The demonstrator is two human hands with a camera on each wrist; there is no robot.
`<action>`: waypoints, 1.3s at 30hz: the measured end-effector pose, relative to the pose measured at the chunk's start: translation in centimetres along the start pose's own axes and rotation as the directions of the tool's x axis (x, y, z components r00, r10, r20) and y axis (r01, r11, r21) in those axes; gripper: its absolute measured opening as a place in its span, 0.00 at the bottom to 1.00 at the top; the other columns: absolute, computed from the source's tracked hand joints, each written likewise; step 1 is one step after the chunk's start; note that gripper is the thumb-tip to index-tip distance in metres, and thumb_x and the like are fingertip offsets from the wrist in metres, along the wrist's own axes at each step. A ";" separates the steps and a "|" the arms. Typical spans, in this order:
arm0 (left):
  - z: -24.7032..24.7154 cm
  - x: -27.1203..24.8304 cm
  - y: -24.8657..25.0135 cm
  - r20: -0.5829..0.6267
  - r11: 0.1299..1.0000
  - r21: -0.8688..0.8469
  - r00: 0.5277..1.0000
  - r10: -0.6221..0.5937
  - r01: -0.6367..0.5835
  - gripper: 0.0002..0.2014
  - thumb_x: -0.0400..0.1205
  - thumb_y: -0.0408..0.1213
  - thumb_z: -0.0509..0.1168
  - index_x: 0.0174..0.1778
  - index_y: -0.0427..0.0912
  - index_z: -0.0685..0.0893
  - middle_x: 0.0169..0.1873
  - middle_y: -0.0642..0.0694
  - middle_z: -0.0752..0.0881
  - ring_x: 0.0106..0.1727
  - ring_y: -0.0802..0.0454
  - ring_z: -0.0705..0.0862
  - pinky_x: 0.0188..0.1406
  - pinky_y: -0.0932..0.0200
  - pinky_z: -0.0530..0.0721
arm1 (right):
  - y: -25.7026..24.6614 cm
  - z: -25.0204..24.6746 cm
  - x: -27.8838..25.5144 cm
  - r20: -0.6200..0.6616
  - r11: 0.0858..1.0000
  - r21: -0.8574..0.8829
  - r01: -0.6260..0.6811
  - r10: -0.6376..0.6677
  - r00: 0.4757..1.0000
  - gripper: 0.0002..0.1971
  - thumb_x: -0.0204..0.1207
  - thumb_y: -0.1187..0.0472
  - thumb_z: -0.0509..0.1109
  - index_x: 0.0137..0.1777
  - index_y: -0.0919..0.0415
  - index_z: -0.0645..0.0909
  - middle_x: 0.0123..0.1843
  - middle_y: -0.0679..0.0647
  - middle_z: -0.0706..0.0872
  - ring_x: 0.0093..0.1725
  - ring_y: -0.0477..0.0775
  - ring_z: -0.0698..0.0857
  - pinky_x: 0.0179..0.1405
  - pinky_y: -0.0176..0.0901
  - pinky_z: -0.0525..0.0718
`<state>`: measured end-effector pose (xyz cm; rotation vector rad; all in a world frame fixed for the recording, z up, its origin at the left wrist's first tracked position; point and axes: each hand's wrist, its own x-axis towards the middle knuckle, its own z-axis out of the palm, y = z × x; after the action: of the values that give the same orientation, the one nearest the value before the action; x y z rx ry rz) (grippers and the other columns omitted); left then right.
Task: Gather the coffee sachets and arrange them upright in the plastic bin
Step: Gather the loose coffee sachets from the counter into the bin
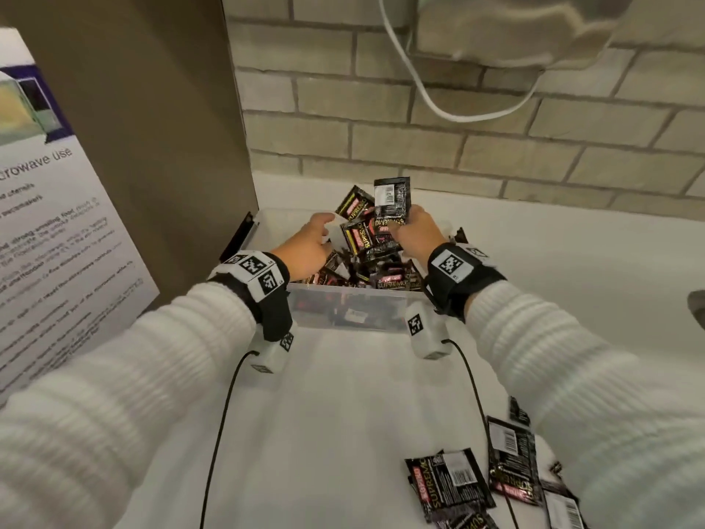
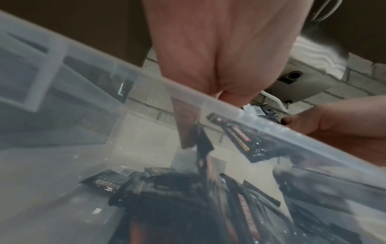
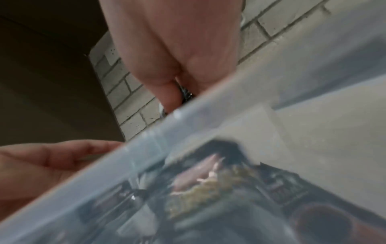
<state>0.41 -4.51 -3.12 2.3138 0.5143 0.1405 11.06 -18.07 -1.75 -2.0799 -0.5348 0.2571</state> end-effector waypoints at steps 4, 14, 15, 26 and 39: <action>-0.3 -0.2 -0.3 -0.115 0.998 0.035 0.992 0.056 -0.053 0.25 0.86 0.31 0.53 0.80 0.43 0.58 0.81 0.40 0.56 0.81 0.43 0.57 0.78 0.55 0.56 | -0.2 -0.5 -0.4 0.147 0.991 -0.131 -0.001 0.020 0.989 0.24 0.78 0.66 0.65 0.74 0.66 0.68 0.62 0.63 0.80 0.59 0.59 0.80 0.54 0.43 0.78; 3.4 -7.5 5.4 0.051 0.835 0.178 0.852 0.521 -0.521 0.20 0.82 0.43 0.62 0.71 0.48 0.72 0.74 0.48 0.68 0.76 0.48 0.60 0.73 0.58 0.57 | -0.2 -5.2 -7.2 0.029 0.989 -0.056 0.138 -0.137 0.990 0.26 0.79 0.65 0.64 0.77 0.60 0.65 0.72 0.60 0.75 0.71 0.57 0.75 0.66 0.42 0.75; 4.3 -8.4 5.9 0.137 0.809 0.186 0.830 0.540 -0.557 0.22 0.80 0.48 0.64 0.71 0.49 0.73 0.73 0.48 0.69 0.76 0.48 0.61 0.73 0.58 0.57 | 0.4 -6.1 -8.2 0.007 0.991 -0.032 0.131 -0.131 0.991 0.25 0.79 0.65 0.64 0.76 0.61 0.66 0.72 0.60 0.75 0.70 0.57 0.76 0.60 0.41 0.77; 16.2 -13.0 9.1 0.849 0.549 0.370 0.513 0.128 -0.750 0.62 0.60 0.57 0.79 0.79 0.65 0.41 0.82 0.48 0.36 0.81 0.40 0.34 0.79 0.31 0.43 | 11.6 -15.1 -20.5 0.088 0.844 -0.480 -0.238 0.317 0.944 0.45 0.72 0.39 0.68 0.83 0.54 0.50 0.83 0.56 0.57 0.80 0.58 0.63 0.76 0.51 0.66; 18.9 -10.3 10.9 0.733 0.522 0.434 0.625 0.269 -0.734 0.34 0.76 0.51 0.68 0.77 0.48 0.65 0.79 0.43 0.58 0.77 0.43 0.58 0.74 0.43 0.67 | 15.6 -13.4 -24.1 0.106 0.651 -0.740 -0.170 0.362 0.926 0.39 0.71 0.45 0.71 0.78 0.56 0.60 0.74 0.61 0.61 0.74 0.64 0.59 0.73 0.59 0.69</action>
<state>-0.73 -27.99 -8.42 3.0004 -0.6472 -0.6032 -0.85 -46.64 -8.38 -2.9467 -0.5178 0.5569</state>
